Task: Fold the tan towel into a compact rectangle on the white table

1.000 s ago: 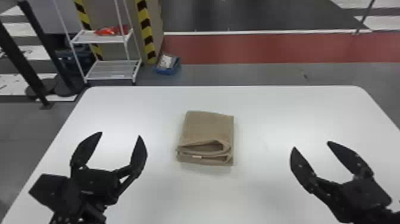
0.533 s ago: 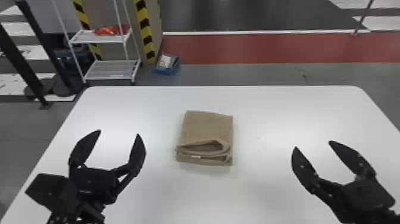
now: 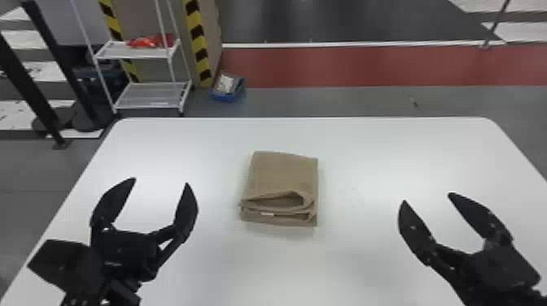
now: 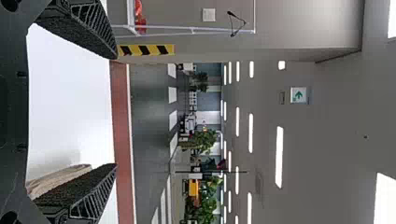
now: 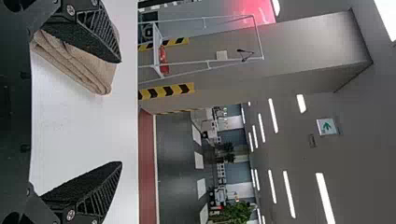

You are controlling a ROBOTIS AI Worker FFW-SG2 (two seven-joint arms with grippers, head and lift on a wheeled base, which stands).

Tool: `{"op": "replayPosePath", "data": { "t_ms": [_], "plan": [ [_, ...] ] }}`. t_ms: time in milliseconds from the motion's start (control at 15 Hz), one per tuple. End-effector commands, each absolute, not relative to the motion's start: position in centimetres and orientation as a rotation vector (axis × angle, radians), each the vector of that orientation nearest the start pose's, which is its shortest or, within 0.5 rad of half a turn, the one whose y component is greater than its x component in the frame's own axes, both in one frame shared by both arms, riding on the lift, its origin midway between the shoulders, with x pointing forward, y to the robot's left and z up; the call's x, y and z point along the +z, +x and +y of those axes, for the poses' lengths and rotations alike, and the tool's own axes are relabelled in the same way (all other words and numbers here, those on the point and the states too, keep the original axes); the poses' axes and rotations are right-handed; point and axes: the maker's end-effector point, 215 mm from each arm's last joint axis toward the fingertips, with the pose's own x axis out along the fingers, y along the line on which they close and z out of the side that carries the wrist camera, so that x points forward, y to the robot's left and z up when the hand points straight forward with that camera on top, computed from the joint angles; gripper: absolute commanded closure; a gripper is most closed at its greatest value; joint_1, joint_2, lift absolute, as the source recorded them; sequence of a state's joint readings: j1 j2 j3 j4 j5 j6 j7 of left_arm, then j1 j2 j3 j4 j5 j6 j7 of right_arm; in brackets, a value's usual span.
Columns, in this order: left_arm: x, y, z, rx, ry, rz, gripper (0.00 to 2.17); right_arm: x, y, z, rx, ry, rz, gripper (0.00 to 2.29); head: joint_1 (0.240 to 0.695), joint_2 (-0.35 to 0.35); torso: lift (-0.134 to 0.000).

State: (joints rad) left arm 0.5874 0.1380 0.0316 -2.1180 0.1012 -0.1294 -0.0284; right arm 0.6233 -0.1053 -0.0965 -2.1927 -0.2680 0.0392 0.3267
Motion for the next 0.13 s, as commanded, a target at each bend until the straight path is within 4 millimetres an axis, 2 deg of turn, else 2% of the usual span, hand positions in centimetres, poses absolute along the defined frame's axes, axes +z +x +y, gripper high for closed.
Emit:
{"op": "replayPosePath", "data": {
  "t_ms": [0,67],
  "plan": [
    [-29.45,42.10,24.26,-0.076,0.028,-0.086,0.07,-30.64,40.38,-20.77,0.311,0.133,0.014,0.12,0.695,0.049,-0.125],
    [-29.51,42.06,24.26,-0.076,0.028,-0.084,0.07,-30.55,40.33,-20.67,0.313,0.133,0.012,0.12,0.695,0.049,-0.125]
  ]
}}
